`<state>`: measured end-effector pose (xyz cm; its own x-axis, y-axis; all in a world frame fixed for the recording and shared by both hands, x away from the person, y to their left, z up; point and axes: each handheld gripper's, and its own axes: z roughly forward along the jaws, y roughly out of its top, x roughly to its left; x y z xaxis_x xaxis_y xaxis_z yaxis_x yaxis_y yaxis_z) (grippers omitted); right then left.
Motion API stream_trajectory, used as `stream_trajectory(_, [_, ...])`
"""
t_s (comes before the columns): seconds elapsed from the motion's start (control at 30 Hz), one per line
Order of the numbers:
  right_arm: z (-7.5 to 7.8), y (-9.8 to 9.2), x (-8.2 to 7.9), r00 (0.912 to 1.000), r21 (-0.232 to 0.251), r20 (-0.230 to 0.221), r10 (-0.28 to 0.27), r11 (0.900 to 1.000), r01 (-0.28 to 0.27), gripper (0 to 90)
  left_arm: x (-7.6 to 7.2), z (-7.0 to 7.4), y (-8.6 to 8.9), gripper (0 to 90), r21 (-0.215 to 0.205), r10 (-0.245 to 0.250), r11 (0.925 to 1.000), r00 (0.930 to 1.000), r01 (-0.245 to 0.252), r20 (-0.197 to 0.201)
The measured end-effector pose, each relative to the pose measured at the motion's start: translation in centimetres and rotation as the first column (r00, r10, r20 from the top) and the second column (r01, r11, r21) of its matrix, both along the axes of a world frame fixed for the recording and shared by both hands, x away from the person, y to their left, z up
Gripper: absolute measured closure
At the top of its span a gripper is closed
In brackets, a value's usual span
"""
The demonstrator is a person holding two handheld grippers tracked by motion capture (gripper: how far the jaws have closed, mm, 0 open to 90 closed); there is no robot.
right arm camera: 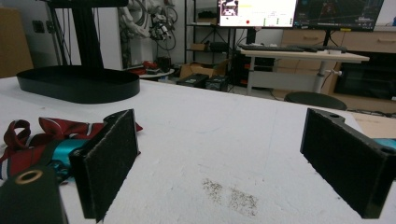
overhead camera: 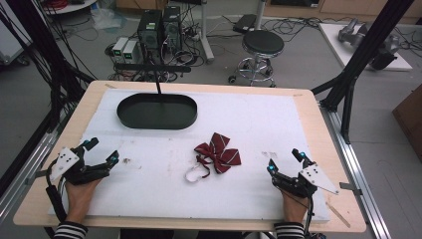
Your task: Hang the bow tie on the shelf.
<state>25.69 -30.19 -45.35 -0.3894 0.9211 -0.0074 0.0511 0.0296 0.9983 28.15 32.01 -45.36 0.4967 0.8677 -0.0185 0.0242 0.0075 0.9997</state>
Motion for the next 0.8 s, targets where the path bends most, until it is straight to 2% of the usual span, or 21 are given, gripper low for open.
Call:
stream_trajectory(0.23, [-0.02, 0.07, -0.11, 1.0000, -0.004, 0.005, 0.000, 1.000, 0.000, 10.3, 0.01, 0.01, -0.06, 10.1, 0.009, 0.001, 1.0000, 1.0000, -0.001, 0.000])
stream_trajectory(0.33, [-0.06, 0.10, -0.26, 0.9996, -0.009, 0.026, -0.010, 1.000, 0.010, 10.3, -0.01, 0.01, -0.07, 10.1, 0.006, -0.001, 1.0000, 1.0000, 0.001, 0.001])
stream_trajectory(0.5, [-0.05, 0.11, -0.24, 0.9997, -0.009, 0.021, -0.015, 1.000, 0.015, 10.3, -0.10, -0.01, -0.06, 10.2, 0.009, -0.002, 1.0000, 1.0000, 0.002, 0.008])
stream_trajectory(0.8, [-0.05, 0.13, -0.24, 0.9997, -0.010, 0.021, -0.016, 1.000, 0.016, 10.3, 0.01, 0.01, -0.07, 10.2, 0.007, -0.003, 1.0000, 1.0000, 0.003, -0.001])
